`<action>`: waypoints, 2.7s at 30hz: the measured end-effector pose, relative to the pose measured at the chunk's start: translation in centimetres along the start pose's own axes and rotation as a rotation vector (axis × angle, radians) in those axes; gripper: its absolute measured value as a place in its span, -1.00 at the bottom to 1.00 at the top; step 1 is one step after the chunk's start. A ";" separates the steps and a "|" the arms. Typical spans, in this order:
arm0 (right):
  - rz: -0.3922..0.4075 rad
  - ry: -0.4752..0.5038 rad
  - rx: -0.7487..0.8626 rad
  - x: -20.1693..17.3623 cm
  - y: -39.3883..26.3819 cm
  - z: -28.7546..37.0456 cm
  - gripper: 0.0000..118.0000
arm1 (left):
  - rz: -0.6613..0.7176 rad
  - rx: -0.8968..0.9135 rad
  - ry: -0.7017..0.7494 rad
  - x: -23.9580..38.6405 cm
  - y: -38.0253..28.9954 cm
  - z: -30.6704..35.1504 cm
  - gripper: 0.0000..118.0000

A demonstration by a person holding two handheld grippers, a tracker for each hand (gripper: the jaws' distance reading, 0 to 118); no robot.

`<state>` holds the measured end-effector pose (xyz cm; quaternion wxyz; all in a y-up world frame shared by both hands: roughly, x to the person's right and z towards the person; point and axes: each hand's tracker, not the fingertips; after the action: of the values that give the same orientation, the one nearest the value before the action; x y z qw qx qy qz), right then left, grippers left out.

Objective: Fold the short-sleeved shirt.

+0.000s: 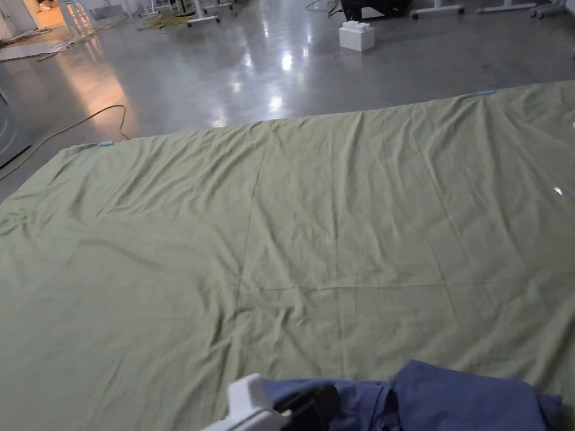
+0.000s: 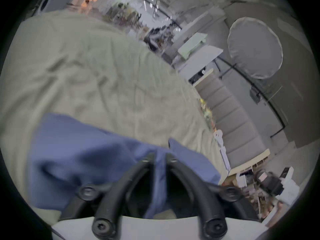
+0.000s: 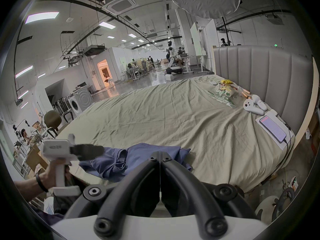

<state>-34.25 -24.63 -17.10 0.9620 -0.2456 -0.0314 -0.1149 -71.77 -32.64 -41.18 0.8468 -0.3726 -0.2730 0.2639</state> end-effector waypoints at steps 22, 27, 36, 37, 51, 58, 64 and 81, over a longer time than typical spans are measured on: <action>0.010 0.006 -0.034 -0.8 0.4 -0.1 -0.99 | 0.508 -0.019 -0.036 -12.3 -0.7 0.3 -0.70; 0.013 0.009 -0.036 -1.1 0.5 -0.3 -0.99 | 0.428 0.060 -0.027 -10.8 1.6 4.9 -0.70; 0.012 0.068 -0.032 -1.7 0.3 -1.2 -0.99 | -0.077 0.272 0.288 -4.9 7.6 15.2 -0.70; 0.007 0.069 -0.033 -1.5 0.0 -1.4 -0.99 | -0.129 0.285 0.292 -3.4 7.3 15.0 -0.70; -0.043 -0.019 -0.001 0.2 -0.9 1.3 -0.99 | -0.349 -0.113 0.115 7.9 -1.9 -2.6 0.35; -0.089 -0.006 -0.019 0.9 -1.5 0.7 -0.99 | -0.073 0.111 0.017 5.5 2.7 3.8 0.45; -0.072 0.009 -0.043 0.3 -2.0 0.4 -0.99 | -0.040 -0.114 -0.008 3.2 -1.1 -1.7 -0.98; -0.031 0.254 -0.192 -5.5 -1.0 -8.7 -0.99 | -0.116 -0.023 -0.063 4.8 -0.6 0.4 -0.99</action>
<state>-39.76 -28.51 -24.96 0.9285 -0.3194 0.0980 -0.1621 -68.46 -29.70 -39.25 0.8473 -0.3574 -0.3236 0.2226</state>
